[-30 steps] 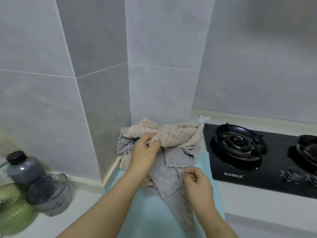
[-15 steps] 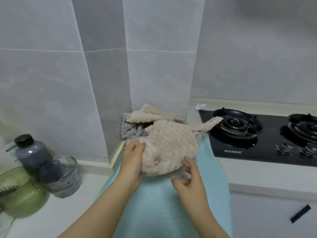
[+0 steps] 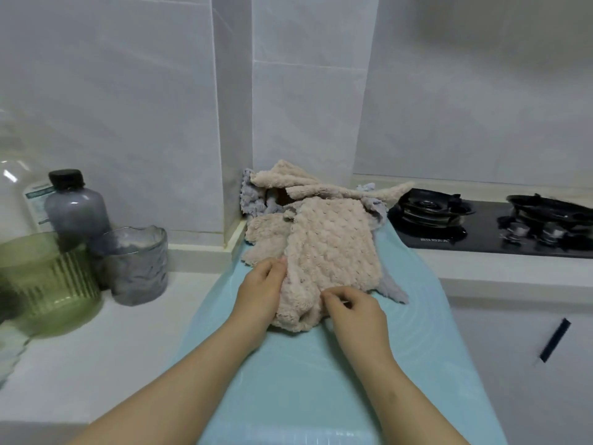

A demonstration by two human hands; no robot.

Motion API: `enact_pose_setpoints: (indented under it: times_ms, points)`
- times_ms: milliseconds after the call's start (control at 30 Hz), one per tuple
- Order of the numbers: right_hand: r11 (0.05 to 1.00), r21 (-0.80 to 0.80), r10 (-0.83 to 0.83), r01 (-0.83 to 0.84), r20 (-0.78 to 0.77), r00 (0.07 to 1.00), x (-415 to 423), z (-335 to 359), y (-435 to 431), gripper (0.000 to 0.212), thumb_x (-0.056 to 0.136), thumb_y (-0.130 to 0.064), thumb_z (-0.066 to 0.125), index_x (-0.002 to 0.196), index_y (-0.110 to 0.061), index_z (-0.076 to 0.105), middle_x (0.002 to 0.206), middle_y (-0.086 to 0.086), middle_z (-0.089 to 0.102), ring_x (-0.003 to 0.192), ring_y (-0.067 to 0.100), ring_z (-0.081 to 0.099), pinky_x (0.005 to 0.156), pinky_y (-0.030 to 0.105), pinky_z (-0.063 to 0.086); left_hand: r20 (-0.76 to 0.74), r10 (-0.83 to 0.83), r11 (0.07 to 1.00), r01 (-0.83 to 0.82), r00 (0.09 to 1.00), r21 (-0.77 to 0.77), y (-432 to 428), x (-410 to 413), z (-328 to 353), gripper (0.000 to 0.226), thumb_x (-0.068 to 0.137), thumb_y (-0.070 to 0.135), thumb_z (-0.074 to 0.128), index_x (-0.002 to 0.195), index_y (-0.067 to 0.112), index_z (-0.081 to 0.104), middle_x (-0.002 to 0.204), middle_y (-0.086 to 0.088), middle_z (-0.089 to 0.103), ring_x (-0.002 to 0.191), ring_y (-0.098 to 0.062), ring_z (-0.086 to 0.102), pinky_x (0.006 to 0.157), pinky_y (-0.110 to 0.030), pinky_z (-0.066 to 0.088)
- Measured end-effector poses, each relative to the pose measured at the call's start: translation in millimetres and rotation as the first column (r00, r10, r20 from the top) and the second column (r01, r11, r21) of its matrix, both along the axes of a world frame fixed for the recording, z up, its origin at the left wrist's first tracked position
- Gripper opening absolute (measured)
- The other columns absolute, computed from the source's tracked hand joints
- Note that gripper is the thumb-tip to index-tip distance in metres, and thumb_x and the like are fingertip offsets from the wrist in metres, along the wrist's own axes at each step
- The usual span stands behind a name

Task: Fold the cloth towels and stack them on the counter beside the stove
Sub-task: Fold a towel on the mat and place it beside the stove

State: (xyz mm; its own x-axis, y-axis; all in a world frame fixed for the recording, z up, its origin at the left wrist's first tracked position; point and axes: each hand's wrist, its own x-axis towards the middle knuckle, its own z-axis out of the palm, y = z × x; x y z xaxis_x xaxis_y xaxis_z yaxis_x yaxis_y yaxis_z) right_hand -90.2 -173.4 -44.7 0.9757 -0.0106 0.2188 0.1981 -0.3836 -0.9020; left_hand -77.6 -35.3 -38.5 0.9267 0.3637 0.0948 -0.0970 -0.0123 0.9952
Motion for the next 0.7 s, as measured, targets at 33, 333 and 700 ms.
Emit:
enact_pose_setpoints:
  times_ms: [33,333,700]
  points:
    - [0.999,0.046,-0.019,0.019,0.008,1.000,-5.8,-0.1,-0.4,0.019,0.085,-0.018,0.055,0.073,-0.011,0.067,0.077,-0.003,0.067,0.072,0.009,0.056,0.065,0.023,0.041,0.008,0.014,0.999,-0.014,1.000,0.033,1.4,-3.1,-1.8,0.024,0.095,0.034,0.049,0.083,0.017,0.062,0.095,-0.006,0.068,0.090,-0.021,0.063,0.083,-0.036,0.049]
    - [0.991,0.030,-0.135,0.134,0.029,0.990,-16.2,2.0,5.7,0.032,0.089,-0.023,0.051,0.062,-0.012,0.037,0.060,0.001,0.040,0.058,0.013,0.035,0.055,0.029,0.029,0.050,-0.122,0.989,0.117,0.991,0.086,2.3,-4.9,-6.8,0.024,0.090,0.030,0.059,0.113,0.029,0.054,0.109,0.003,0.061,0.091,-0.008,0.060,0.073,-0.018,0.044]
    - [0.978,-0.100,-0.172,0.182,0.101,0.980,-4.1,-0.4,6.7,0.037,0.085,-0.024,0.054,0.119,-0.032,0.044,0.110,-0.008,0.044,0.094,0.013,0.053,0.075,0.029,0.041,0.176,-0.071,0.997,0.075,0.982,-0.019,4.0,-1.0,-1.7,0.026,0.082,-0.007,0.061,0.081,0.019,0.062,0.082,-0.002,0.064,0.072,-0.009,0.059,0.064,-0.017,0.050]
